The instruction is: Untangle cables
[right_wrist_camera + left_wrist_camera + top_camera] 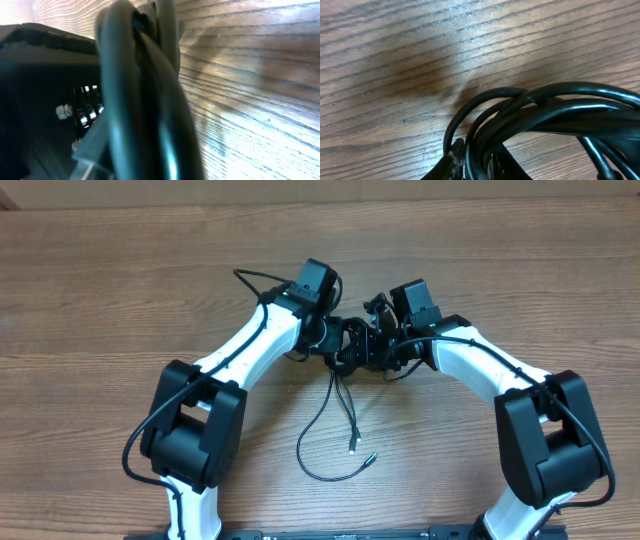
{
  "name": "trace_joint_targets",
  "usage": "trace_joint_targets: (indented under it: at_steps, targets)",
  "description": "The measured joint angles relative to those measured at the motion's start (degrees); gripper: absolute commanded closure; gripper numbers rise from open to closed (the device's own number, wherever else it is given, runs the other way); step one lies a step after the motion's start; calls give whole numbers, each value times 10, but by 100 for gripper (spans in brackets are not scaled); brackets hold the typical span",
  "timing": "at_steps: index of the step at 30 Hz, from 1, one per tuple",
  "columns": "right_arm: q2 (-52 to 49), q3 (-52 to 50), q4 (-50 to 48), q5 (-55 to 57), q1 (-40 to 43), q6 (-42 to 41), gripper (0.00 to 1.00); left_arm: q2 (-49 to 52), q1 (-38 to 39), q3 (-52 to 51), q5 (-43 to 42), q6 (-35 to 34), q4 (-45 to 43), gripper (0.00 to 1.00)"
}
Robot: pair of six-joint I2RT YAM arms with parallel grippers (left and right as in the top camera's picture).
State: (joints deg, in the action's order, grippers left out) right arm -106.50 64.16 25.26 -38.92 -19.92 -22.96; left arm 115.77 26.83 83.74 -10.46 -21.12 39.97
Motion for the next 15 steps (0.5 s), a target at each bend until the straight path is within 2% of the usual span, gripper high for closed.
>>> trace_joint_targets:
  at_steps: [10,15]
  targets:
    - [-1,0,-1,3,0,-23,96,3,1,0,0,0,-4,78]
    - [-1,0,-3,4,-2,-25,96,3,1,0,-2,0,-5,81]
